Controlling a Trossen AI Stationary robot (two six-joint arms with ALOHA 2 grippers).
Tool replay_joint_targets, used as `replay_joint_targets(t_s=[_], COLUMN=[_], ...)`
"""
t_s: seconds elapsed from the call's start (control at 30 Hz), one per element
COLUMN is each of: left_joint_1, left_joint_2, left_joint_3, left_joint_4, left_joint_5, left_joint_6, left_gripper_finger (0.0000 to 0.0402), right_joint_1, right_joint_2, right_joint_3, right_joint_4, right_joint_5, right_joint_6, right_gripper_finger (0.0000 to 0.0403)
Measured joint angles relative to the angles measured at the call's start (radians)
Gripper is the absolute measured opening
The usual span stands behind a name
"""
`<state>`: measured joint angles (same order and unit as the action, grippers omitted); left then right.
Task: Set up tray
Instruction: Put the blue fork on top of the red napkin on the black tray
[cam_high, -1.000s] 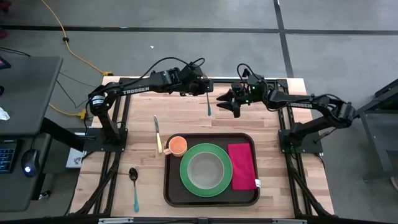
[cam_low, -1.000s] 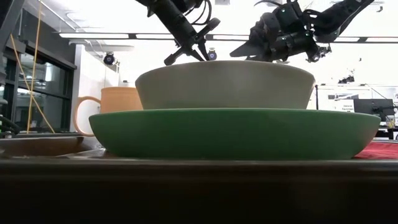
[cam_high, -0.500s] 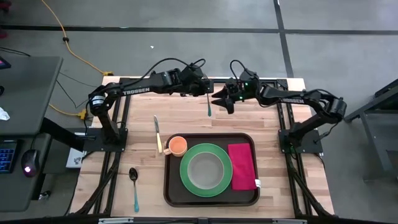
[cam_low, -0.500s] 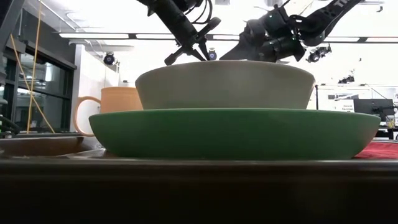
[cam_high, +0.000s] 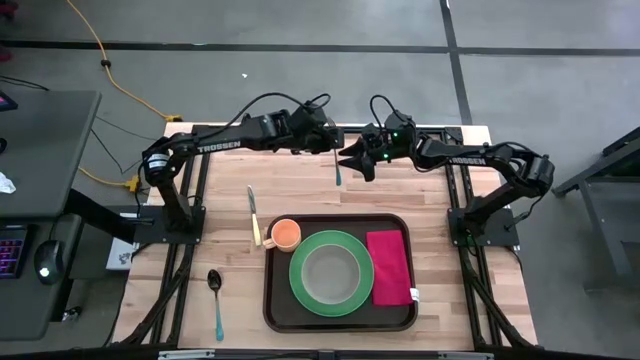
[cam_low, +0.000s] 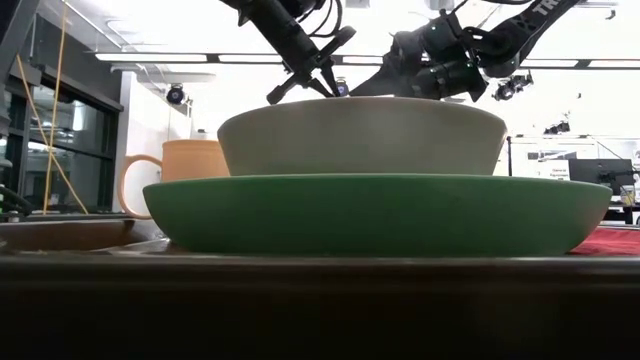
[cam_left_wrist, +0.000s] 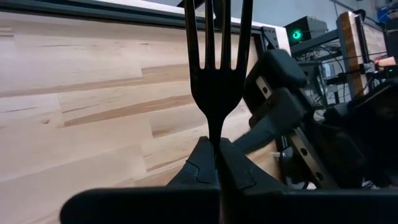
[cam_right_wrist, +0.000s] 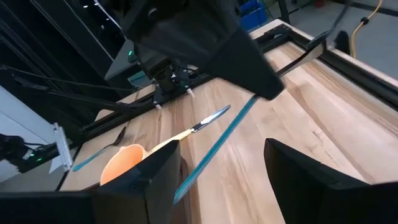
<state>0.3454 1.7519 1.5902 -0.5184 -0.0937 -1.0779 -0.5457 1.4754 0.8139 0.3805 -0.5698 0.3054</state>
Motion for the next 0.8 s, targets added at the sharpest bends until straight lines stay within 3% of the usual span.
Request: replay_joint_targets(t_s=[0.8], left_joint_1=[-0.012], left_joint_2=[0.000], left_joint_3=[0.000], left_joint_4=[-0.001], left_joint_5=[-0.004], left_joint_6=[0.000], left_gripper_finger=[0.0021], right_joint_1=[-0.024], right_joint_2=[0.031], right_joint_3=[0.000], right_joint_4=[-0.008], right_joint_5=[0.022], right_joint_6=[-0.008], right_gripper_finger=[0.0216])
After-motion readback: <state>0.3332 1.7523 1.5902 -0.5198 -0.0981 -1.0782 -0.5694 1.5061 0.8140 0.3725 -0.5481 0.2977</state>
